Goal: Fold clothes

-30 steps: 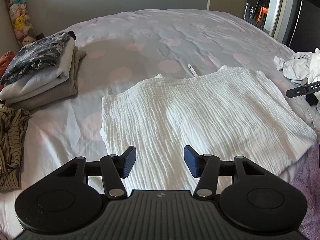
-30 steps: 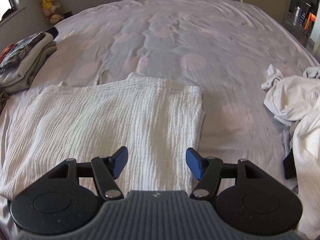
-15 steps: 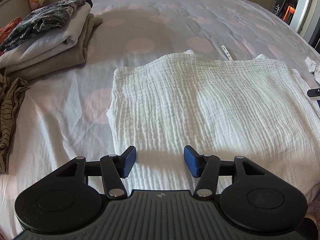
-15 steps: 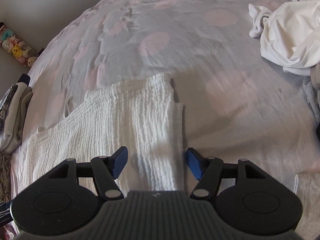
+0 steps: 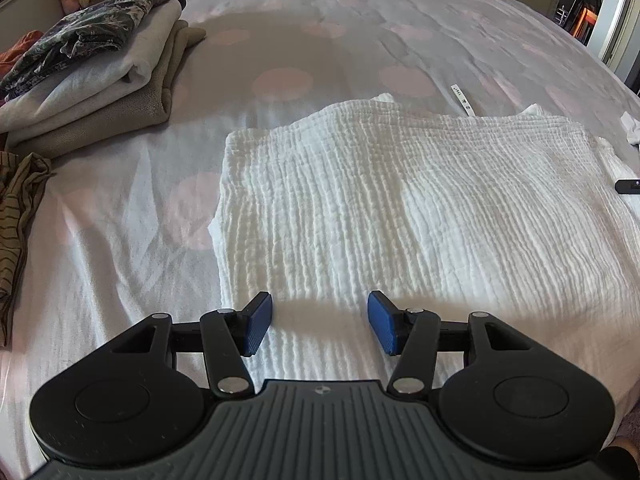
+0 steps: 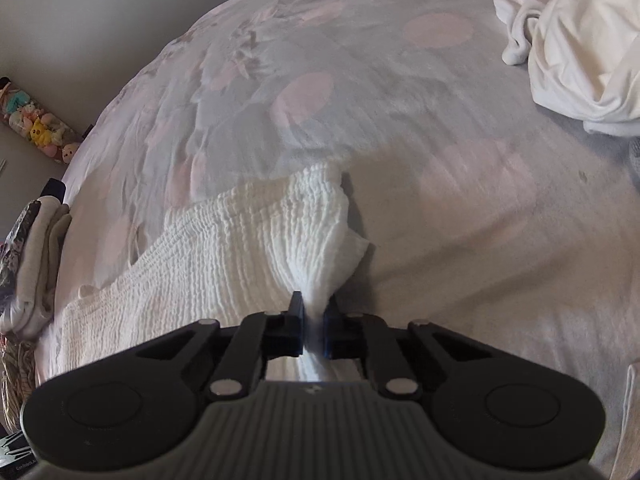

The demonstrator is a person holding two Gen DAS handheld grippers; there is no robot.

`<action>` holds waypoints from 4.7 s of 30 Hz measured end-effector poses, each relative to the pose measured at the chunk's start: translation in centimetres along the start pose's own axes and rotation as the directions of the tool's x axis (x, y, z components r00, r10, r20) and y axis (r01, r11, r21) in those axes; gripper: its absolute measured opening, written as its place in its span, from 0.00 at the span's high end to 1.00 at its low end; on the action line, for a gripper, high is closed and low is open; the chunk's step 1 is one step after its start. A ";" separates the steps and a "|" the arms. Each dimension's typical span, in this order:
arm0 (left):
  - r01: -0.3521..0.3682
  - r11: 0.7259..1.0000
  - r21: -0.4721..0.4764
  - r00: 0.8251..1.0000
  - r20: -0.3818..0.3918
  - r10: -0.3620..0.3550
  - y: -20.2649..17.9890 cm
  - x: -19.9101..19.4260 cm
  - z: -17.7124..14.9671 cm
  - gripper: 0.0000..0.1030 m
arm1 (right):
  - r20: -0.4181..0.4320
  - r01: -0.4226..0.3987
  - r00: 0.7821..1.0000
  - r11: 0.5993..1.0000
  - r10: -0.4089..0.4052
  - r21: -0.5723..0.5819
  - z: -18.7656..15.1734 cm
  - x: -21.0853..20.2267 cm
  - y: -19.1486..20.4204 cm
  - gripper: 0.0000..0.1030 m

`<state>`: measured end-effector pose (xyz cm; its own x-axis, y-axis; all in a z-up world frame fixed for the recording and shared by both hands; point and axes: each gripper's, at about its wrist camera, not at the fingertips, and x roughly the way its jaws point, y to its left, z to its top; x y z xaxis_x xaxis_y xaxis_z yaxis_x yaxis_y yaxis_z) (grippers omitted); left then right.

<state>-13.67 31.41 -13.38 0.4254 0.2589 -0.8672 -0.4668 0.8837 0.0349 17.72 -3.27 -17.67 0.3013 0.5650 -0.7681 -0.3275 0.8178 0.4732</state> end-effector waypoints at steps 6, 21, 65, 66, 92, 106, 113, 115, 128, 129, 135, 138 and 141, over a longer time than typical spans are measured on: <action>0.023 0.999 -0.045 0.999 0.045 -0.021 1.3 -1.8 -0.6 0.46 | 0.043 -0.115 0.992 0.992 0.118 -0.053 0.3 -4.4 5.6 0.91; 0.037 0.992 -0.124 0.992 0.128 -0.021 5.6 -4.9 -1.6 0.50 | -0.088 -0.310 0.950 0.931 0.299 -0.190 -4.7 -3.7 26.3 0.91; 0.036 0.996 -0.086 0.994 0.109 -0.026 3.1 -9.2 -3.9 0.52 | -0.169 -0.262 0.963 0.883 0.211 -0.390 -15.2 -5.0 26.0 0.41; 0.042 0.996 -0.082 0.994 0.109 -0.032 2.8 -9.3 -4.1 0.52 | -0.150 -0.246 0.968 0.885 0.203 -0.396 -15.6 -5.5 25.3 0.41; -0.034 0.984 -0.176 0.993 0.109 0.054 5.9 -12.2 -6.5 0.52 | -0.270 -0.413 0.910 0.613 0.316 -0.674 -26.6 -4.7 30.9 0.94; 0.109 0.969 -0.221 0.988 0.131 -0.081 6.0 -11.4 -7.3 0.49 | -0.330 -0.429 0.903 0.597 0.273 -0.678 -27.9 -4.6 29.7 0.68; 0.159 0.951 -0.264 0.987 0.069 -0.146 5.5 -8.6 -8.3 0.93 | -0.193 -0.298 0.955 0.698 0.227 -0.652 -24.4 -6.5 25.4 0.67; 0.144 0.945 -0.295 0.990 0.043 -0.137 6.0 -7.9 -8.8 0.96 | -0.159 -0.254 0.967 0.737 0.198 -0.626 -23.4 -6.7 23.7 0.67; 0.114 0.892 -0.438 0.988 -0.042 -0.146 8.4 -5.4 -12.2 0.96 | -0.146 -0.156 0.983 0.928 0.112 -0.338 -20.4 -6.4 15.5 0.45; 0.113 0.886 -0.449 0.989 -0.035 -0.144 8.6 -5.8 -12.2 0.94 | -0.144 -0.151 0.984 0.925 0.107 -0.350 -20.4 -6.4 15.6 0.45; 0.139 0.849 -0.509 0.990 0.059 -0.126 9.7 -9.0 -11.7 0.81 | -0.139 -0.166 0.982 0.933 0.127 -0.321 -20.1 -6.7 15.3 0.45; 0.175 0.853 -0.491 0.983 0.127 -0.129 9.7 -9.9 -9.9 0.59 | -0.138 -0.174 0.981 0.946 0.140 -0.273 -19.0 -6.6 15.0 0.43; 0.202 0.876 -0.438 0.974 0.187 -0.130 9.3 -10.4 -7.5 0.47 | -0.124 -0.179 0.981 0.949 0.151 -0.259 -17.5 -6.5 15.2 0.33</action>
<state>-28.28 33.99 -7.74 0.6203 0.2100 -0.7557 -0.6629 0.6554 -0.3620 -4.91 3.60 -13.02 0.1352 0.6644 -0.7351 -0.5963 0.6470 0.4751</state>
